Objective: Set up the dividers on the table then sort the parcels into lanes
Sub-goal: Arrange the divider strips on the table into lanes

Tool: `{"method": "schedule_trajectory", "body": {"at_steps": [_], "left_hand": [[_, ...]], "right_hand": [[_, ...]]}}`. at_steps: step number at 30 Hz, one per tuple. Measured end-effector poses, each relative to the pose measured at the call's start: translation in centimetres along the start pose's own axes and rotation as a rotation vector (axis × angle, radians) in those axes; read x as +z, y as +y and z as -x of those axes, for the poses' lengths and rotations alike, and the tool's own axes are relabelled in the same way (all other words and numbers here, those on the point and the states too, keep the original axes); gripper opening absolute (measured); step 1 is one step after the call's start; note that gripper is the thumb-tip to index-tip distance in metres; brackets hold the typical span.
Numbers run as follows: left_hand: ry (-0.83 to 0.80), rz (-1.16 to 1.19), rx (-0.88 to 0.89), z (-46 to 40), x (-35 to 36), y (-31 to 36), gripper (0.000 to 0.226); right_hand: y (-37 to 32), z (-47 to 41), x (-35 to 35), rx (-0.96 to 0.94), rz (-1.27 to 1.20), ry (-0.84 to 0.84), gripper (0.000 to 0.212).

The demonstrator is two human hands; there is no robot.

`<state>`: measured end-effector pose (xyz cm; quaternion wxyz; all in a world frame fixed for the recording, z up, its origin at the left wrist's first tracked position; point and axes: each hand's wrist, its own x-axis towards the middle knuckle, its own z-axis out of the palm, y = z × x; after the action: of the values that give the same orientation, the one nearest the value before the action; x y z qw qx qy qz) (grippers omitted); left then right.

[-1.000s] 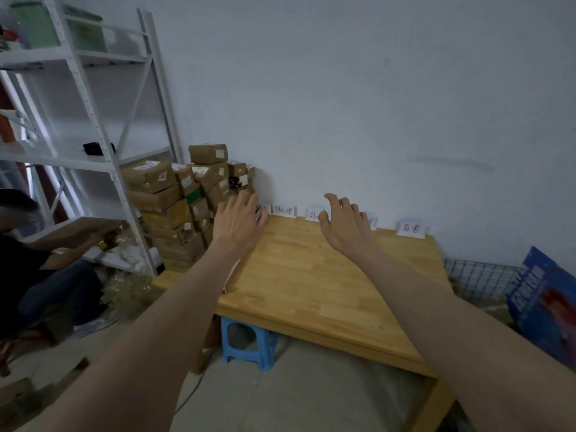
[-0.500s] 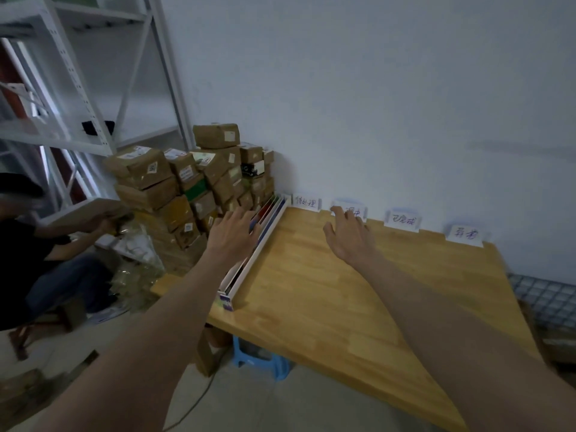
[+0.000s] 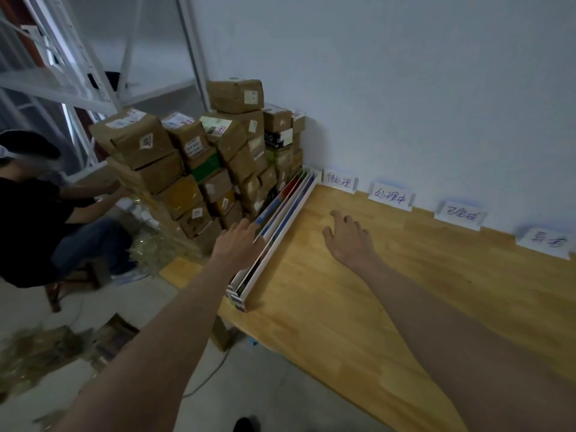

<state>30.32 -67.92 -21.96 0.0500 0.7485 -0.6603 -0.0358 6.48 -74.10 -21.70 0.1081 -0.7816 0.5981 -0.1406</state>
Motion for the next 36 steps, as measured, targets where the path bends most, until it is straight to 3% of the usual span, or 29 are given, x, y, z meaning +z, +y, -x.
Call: {"method": "schedule_trajectory", "body": {"at_steps": [9,20,29,36], "left_hand": [[-0.045,-0.035,0.074,-9.5,6.2,-4.7,0.039],[-0.268,0.023,0.214,-19.7,13.3,-10.8,0.040],[-0.331,0.018,0.391,-23.3,18.9,-11.3,0.033],[-0.370,0.106,0.340,-23.2,21.6,-12.0,0.032]], "right_hand": [[-2.0,-7.8,8.6,0.078,0.027,-0.075,0.046],[-6.6,-14.7,19.6,0.247,-0.038,-0.231,0.045],[-9.2,-17.6,26.9,0.406,-0.118,-0.387,0.040],[-9.8,-19.5,29.6,0.581,-0.293,-0.462,0.035]]}}
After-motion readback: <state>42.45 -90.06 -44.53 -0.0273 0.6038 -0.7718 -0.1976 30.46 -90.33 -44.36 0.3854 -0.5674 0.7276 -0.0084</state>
